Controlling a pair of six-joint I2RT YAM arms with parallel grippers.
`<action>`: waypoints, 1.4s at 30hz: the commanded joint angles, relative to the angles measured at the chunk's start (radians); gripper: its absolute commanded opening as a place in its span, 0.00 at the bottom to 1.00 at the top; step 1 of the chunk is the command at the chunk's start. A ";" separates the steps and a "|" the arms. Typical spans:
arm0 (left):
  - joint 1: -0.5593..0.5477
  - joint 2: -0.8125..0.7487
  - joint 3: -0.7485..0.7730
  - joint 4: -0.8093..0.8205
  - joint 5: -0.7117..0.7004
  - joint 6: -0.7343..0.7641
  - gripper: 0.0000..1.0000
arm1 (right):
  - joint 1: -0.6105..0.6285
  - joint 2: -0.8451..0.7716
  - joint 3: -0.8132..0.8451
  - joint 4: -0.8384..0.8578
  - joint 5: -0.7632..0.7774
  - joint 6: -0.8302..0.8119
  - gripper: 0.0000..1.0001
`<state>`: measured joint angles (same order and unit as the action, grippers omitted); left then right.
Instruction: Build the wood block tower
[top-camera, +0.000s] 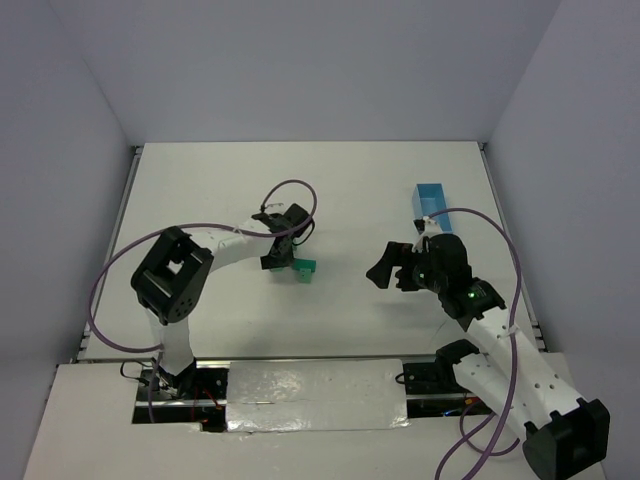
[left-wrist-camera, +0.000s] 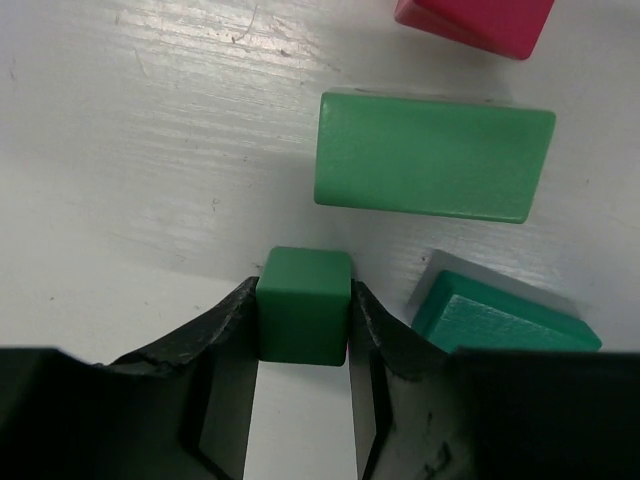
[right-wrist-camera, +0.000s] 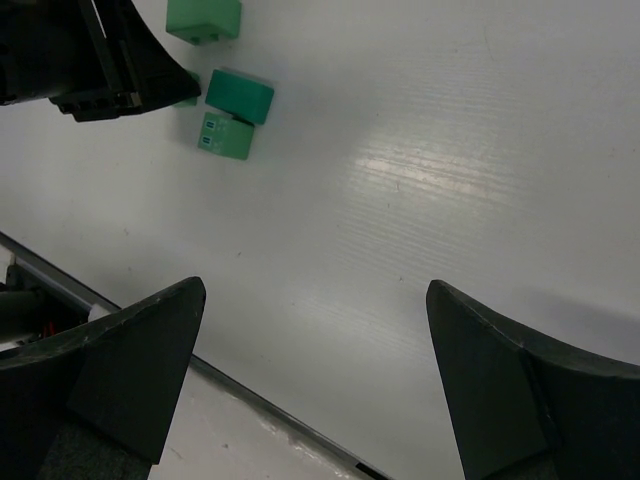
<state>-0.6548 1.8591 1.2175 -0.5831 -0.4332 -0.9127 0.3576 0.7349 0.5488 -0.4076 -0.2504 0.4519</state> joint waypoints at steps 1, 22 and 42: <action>0.006 -0.030 -0.015 0.009 -0.002 -0.018 0.36 | 0.011 -0.020 0.011 0.016 -0.001 -0.013 0.98; 0.549 0.304 0.580 -0.043 0.114 0.552 0.33 | 0.030 0.006 0.010 0.040 -0.072 -0.028 0.98; 0.636 0.330 0.705 -0.129 0.128 0.508 1.00 | 0.035 0.004 -0.013 0.085 -0.113 -0.027 0.99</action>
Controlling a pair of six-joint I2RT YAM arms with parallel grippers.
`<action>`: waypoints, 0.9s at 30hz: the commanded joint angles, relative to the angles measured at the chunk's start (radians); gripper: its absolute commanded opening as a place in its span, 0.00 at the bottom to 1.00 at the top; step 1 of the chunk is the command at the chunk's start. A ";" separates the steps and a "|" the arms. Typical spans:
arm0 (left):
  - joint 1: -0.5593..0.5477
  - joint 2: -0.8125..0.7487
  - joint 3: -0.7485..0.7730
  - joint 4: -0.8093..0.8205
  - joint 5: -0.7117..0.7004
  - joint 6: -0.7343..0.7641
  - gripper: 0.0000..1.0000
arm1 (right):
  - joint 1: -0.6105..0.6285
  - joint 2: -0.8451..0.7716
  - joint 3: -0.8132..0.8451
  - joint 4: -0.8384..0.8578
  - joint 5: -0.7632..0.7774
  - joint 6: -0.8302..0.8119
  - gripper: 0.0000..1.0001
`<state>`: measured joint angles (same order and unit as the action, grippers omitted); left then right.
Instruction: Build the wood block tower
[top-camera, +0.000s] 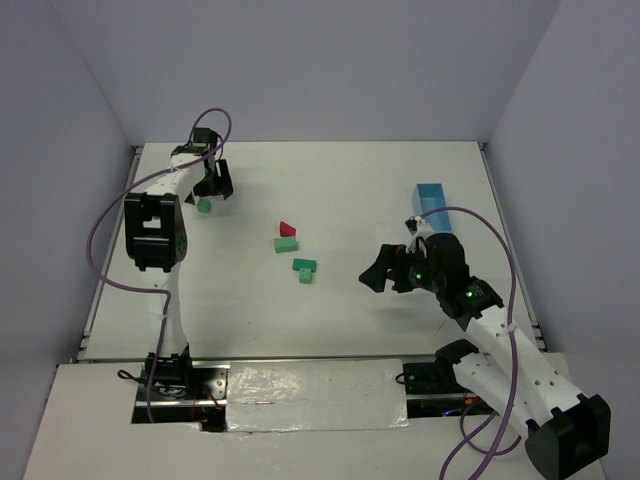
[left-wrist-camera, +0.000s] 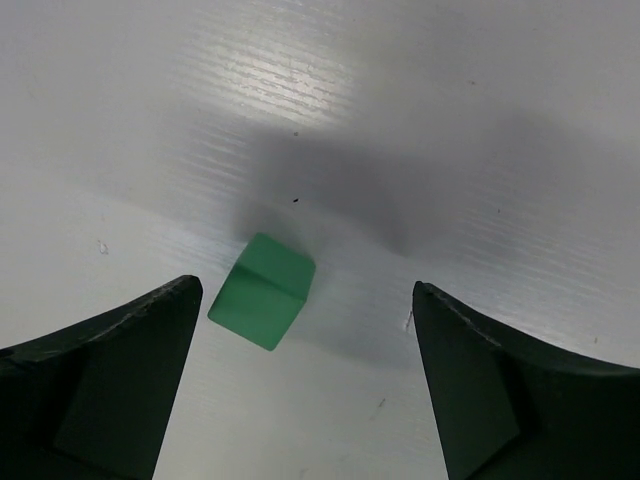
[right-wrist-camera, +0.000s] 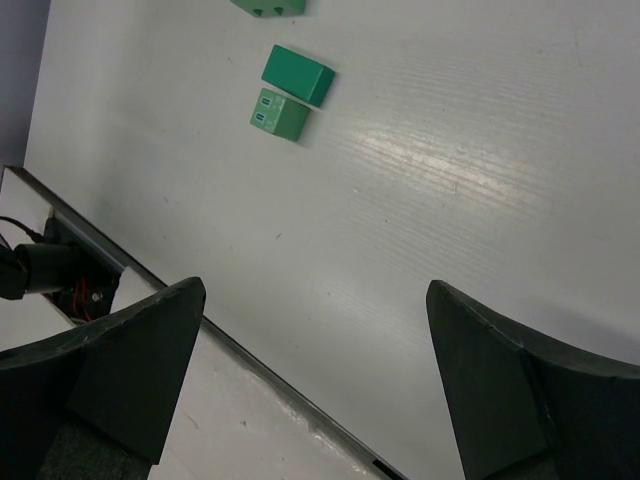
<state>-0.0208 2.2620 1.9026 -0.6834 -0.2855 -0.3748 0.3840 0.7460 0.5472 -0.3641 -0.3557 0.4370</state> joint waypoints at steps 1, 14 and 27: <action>0.001 -0.108 -0.002 -0.013 -0.017 -0.033 0.99 | 0.010 -0.010 -0.013 0.042 -0.006 -0.012 0.99; -0.272 -0.790 -0.404 0.010 0.023 -0.015 0.98 | 0.015 -0.023 -0.006 0.031 0.021 -0.014 1.00; 0.062 -0.362 -0.153 0.021 0.232 0.212 0.98 | 0.018 -0.036 -0.021 0.051 -0.012 -0.009 1.00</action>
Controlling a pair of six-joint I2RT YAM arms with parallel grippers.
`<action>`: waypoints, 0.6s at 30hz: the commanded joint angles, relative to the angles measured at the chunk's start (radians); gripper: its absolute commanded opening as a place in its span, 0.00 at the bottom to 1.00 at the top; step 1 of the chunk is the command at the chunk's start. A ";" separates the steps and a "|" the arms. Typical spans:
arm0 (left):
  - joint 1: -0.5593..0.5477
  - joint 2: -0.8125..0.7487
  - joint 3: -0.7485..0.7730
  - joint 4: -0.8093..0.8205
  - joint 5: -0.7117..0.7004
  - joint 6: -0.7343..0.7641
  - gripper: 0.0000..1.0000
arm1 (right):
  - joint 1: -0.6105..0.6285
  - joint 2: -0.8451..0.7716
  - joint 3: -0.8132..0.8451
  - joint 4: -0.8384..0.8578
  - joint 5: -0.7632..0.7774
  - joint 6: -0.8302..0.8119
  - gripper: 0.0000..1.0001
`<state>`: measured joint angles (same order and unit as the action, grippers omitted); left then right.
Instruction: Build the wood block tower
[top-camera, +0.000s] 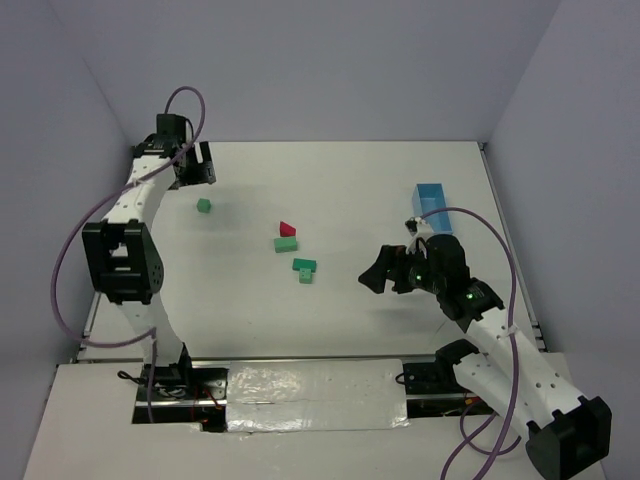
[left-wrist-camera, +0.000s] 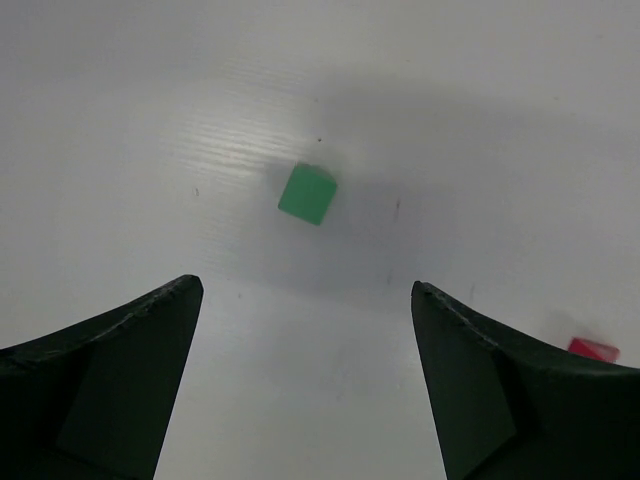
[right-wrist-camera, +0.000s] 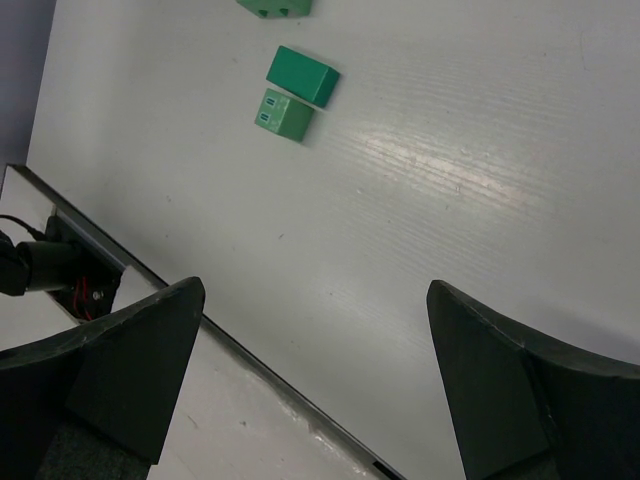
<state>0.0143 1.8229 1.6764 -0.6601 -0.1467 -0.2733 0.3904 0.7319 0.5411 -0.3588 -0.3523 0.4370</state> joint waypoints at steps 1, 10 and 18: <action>0.042 0.140 0.088 0.002 0.108 0.141 0.97 | 0.010 -0.020 -0.013 0.047 -0.022 -0.009 1.00; 0.067 0.311 0.074 0.139 0.173 0.189 0.89 | 0.013 -0.025 -0.023 0.054 -0.076 -0.009 1.00; 0.072 0.380 0.085 0.128 0.151 0.168 0.67 | 0.015 -0.042 -0.023 0.060 -0.093 -0.011 1.00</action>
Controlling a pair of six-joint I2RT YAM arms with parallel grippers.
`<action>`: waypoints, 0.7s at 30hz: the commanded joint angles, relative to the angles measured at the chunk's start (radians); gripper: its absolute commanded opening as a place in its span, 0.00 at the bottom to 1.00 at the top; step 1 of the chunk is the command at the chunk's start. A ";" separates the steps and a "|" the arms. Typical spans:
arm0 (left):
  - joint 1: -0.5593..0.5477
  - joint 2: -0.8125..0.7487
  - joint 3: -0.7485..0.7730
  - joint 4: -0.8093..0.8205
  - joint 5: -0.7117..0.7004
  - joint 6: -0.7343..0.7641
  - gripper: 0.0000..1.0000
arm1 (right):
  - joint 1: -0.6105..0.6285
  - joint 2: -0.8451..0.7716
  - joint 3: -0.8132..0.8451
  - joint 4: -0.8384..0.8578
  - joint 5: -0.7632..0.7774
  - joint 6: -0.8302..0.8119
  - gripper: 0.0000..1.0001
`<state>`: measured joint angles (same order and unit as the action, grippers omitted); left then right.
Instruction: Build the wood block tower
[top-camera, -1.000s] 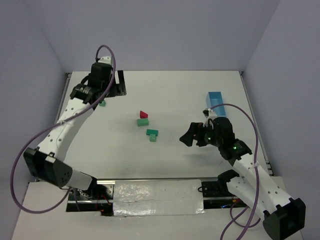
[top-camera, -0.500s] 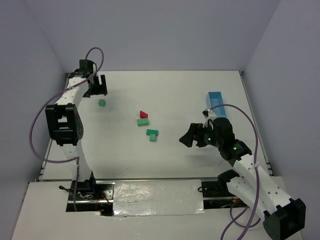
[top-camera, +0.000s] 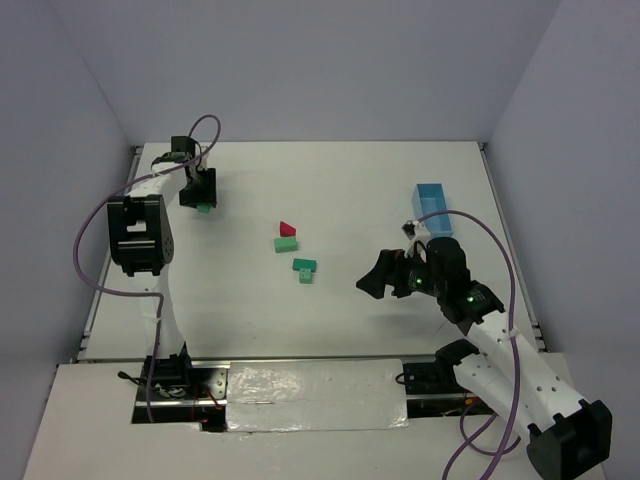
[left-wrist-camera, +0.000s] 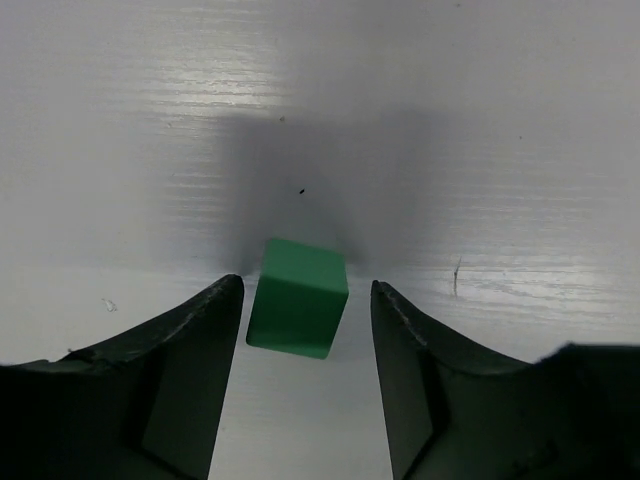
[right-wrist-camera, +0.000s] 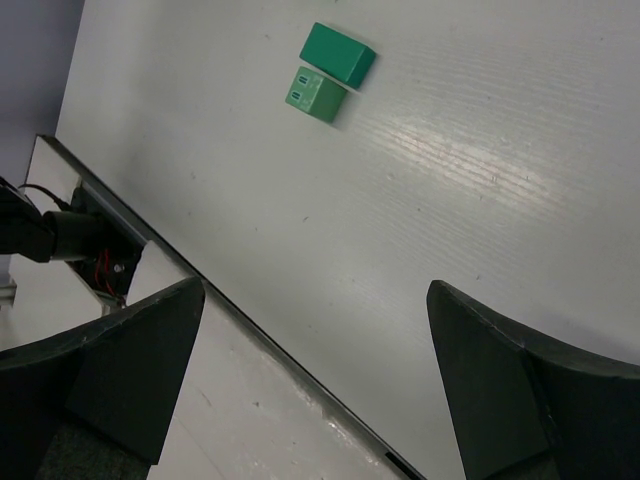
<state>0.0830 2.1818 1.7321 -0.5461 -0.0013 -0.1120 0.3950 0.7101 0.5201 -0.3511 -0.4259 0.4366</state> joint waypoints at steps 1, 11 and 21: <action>0.004 0.024 0.035 0.011 0.006 0.003 0.65 | 0.008 -0.023 -0.003 0.054 -0.022 -0.010 1.00; -0.012 0.009 0.053 -0.018 -0.081 -0.086 0.42 | 0.010 -0.014 -0.006 0.058 -0.017 -0.010 1.00; -0.035 0.013 0.078 -0.092 -0.155 -0.270 0.37 | 0.008 -0.006 -0.005 0.052 -0.011 -0.012 1.00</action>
<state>0.0547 2.2021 1.7824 -0.6044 -0.1242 -0.2966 0.3950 0.7040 0.5159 -0.3504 -0.4305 0.4366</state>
